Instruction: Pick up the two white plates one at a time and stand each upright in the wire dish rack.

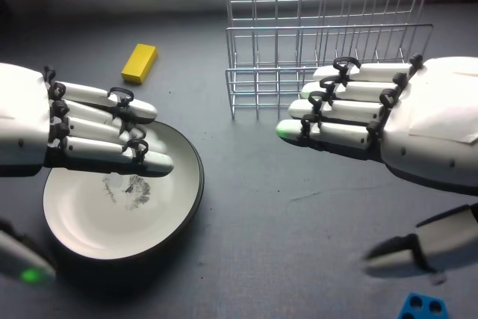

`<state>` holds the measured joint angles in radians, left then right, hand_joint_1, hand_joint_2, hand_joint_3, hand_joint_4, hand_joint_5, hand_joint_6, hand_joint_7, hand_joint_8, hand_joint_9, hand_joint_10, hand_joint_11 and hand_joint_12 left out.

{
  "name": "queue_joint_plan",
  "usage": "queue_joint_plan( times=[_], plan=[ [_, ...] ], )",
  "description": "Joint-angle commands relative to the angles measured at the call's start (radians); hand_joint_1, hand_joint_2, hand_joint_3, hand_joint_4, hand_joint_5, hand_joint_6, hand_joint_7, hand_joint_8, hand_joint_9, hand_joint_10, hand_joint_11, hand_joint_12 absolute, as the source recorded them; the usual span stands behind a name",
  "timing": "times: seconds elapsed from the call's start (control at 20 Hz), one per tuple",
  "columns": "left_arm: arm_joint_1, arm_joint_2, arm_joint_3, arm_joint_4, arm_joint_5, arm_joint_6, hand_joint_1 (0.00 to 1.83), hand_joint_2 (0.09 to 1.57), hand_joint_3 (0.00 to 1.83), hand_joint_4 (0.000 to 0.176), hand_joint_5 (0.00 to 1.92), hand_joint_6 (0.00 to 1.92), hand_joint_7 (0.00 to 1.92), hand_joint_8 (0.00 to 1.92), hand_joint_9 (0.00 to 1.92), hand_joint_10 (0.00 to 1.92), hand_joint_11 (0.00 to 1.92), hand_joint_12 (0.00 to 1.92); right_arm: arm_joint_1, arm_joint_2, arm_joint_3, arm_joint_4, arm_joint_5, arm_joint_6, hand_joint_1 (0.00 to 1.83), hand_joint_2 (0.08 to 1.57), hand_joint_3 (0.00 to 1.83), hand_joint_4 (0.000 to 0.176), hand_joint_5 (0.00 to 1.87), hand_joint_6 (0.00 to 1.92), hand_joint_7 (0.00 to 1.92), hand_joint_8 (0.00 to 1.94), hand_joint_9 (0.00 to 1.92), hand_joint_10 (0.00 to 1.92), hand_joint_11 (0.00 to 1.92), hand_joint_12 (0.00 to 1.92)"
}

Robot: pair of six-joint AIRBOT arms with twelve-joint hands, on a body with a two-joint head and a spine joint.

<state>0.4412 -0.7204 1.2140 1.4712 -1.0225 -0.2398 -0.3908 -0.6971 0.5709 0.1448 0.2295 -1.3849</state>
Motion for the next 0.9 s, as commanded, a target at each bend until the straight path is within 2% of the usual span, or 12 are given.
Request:
queue_joint_plan(
  times=[0.0,0.2,0.3,0.4,0.7,0.85],
  plan=[
    [-0.010,0.005,-0.001,-0.069,-0.053,-0.005,0.00,1.03,0.03,0.000,0.00,0.00,0.00,0.00,0.00,0.00,0.00,0.00,0.004,0.003,-0.004,-0.003,0.104,-0.003,0.00,1.09,0.02,0.000,0.00,0.00,0.00,0.00,0.00,0.00,0.00,0.00],
    [-0.016,0.010,0.001,-0.029,-0.083,-0.035,0.00,1.03,0.02,0.000,0.02,0.01,0.00,0.00,0.00,0.00,0.00,0.00,0.003,0.003,-0.004,-0.003,0.127,-0.020,0.00,1.09,0.02,0.000,0.00,0.00,0.00,0.00,0.00,0.00,0.00,0.00],
    [-0.054,0.014,-0.003,0.030,-0.091,-0.075,0.00,1.03,0.02,0.000,0.02,0.00,0.00,0.00,0.00,0.00,0.00,0.00,0.001,0.003,-0.005,-0.003,0.117,-0.020,0.00,1.09,0.02,0.000,0.00,0.00,0.00,0.00,0.00,0.00,0.00,0.00],
    [-0.077,0.025,-0.001,0.068,-0.119,-0.077,0.00,1.03,0.02,0.000,0.03,0.01,0.00,0.00,0.00,0.00,0.00,0.00,0.002,0.003,-0.006,-0.003,0.092,-0.020,0.00,1.09,0.02,0.000,0.00,0.00,0.00,0.00,0.00,0.00,0.00,0.00],
    [-0.089,0.032,0.079,0.212,-0.214,-0.104,0.00,1.03,0.02,0.000,0.04,0.01,0.00,0.00,0.00,0.00,0.00,0.00,0.002,0.003,-0.007,-0.003,0.092,-0.020,0.00,1.09,0.01,0.000,0.00,0.00,0.00,0.00,0.00,0.00,0.00,0.00],
    [-0.086,0.035,0.094,0.224,-0.217,-0.083,0.00,1.04,0.02,0.000,0.03,0.00,0.02,0.01,0.00,0.00,0.00,0.00,0.002,0.003,-0.007,-0.003,0.080,-0.020,0.00,1.09,0.01,0.000,0.00,0.00,0.00,0.00,0.00,0.00,0.00,0.00]
  ],
)
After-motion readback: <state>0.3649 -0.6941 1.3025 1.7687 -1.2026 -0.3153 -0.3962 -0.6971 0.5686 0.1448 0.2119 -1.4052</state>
